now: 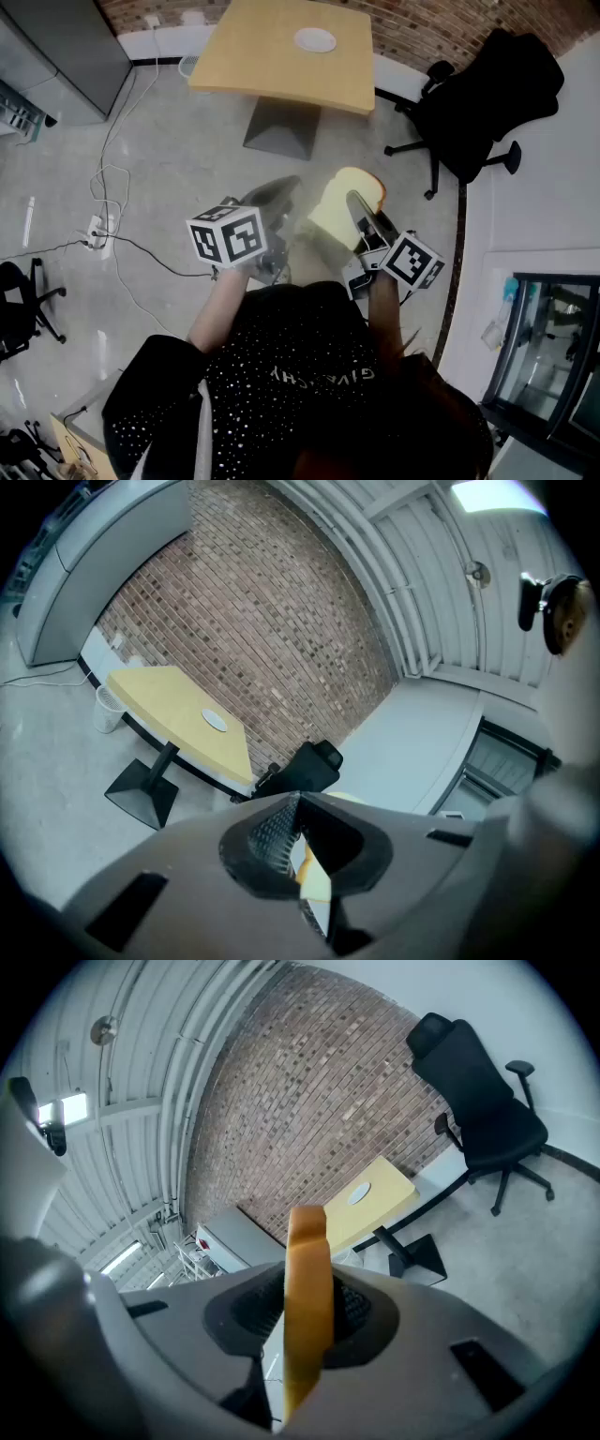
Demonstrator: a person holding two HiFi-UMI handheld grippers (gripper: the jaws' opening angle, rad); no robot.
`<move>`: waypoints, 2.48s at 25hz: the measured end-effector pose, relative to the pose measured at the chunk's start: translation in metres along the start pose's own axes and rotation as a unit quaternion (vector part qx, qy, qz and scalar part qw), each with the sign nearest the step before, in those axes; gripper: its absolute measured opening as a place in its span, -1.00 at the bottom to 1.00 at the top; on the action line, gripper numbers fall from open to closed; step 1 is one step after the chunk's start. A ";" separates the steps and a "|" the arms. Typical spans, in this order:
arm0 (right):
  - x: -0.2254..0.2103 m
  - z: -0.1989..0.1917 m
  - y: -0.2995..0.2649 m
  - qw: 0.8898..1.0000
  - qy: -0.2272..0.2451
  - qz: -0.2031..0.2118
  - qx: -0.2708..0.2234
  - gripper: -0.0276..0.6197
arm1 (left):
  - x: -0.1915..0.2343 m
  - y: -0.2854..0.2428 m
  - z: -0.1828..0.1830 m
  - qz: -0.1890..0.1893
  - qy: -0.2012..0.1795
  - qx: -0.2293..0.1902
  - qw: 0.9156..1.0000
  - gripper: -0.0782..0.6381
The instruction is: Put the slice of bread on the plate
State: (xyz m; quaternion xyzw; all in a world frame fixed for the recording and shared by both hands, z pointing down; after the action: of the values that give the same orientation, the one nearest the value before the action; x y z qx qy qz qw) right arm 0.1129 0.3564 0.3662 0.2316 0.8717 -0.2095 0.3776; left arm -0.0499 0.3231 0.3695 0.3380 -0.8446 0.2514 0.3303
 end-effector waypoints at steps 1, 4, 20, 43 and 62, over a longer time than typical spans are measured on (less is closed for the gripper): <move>-0.003 0.001 -0.004 1.000 -0.002 -0.001 -0.001 -0.61 | 0.004 -0.002 0.002 0.001 0.002 0.000 1.000 -0.75; -0.012 0.008 -0.019 1.000 -0.006 -0.001 -0.001 -0.61 | 0.015 -0.013 0.006 0.005 0.009 0.002 1.000 -0.75; -0.101 0.131 -0.140 1.000 -0.004 0.006 0.018 -0.61 | 0.058 -0.173 0.101 0.018 -0.011 -0.022 1.000 -0.75; -0.161 0.184 -0.216 0.999 -0.027 -0.016 0.038 -0.61 | 0.108 -0.273 0.138 0.037 0.009 0.015 0.999 -0.75; -0.175 0.268 -0.385 0.998 -0.014 -0.041 0.056 -0.61 | 0.209 -0.359 0.269 0.023 0.045 0.024 0.998 -0.75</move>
State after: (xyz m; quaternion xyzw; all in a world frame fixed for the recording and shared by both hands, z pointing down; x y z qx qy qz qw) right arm 0.1535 -0.1413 0.4031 0.2135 0.8621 -0.2762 0.3673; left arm -0.0054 -0.1671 0.4175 0.3144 -0.8301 0.2944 0.3541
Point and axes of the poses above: the fingertips, and each gripper's own axes: y backward along the fingers, x to its left, z out of its top, the point moved 4 cm from there along y, backward along the fingers, and after that the axes turned 5 degrees about z, right-handed, at the moved point
